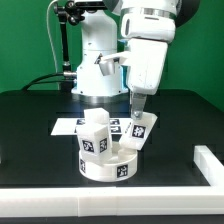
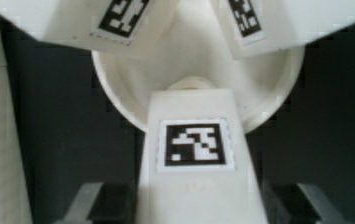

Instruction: Assemble stool

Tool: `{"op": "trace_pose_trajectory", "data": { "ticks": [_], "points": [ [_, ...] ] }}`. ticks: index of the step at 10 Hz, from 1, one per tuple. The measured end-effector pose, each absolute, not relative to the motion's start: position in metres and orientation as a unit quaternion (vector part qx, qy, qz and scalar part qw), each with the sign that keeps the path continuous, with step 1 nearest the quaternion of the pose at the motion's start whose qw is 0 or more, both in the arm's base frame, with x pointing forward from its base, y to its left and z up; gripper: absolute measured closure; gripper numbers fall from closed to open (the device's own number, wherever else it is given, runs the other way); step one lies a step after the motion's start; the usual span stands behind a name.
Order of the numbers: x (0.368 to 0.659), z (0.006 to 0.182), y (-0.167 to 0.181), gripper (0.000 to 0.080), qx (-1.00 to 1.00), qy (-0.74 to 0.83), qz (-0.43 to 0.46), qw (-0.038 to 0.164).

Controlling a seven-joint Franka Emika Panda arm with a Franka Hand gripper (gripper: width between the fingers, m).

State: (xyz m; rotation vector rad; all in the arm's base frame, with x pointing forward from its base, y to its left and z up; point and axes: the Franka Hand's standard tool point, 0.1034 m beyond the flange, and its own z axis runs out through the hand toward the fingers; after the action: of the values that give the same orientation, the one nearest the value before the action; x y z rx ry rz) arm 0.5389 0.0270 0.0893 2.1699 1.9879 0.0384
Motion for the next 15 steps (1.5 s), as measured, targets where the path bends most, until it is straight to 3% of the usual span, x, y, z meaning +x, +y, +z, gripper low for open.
{"op": "trace_pose_trajectory", "data": {
  "ticks": [7, 11, 15],
  "points": [
    [0.539, 0.0893, 0.0263, 0.0465, 0.813, 0.573, 0.025, 0.096],
    [0.5363, 0.089, 0.0193, 0.0464, 0.906, 0.418, 0.002, 0.062],
    [0.5365, 0.089, 0.0198, 0.0464, 0.958, 0.279, 0.012, 0.06]
  ]
}}
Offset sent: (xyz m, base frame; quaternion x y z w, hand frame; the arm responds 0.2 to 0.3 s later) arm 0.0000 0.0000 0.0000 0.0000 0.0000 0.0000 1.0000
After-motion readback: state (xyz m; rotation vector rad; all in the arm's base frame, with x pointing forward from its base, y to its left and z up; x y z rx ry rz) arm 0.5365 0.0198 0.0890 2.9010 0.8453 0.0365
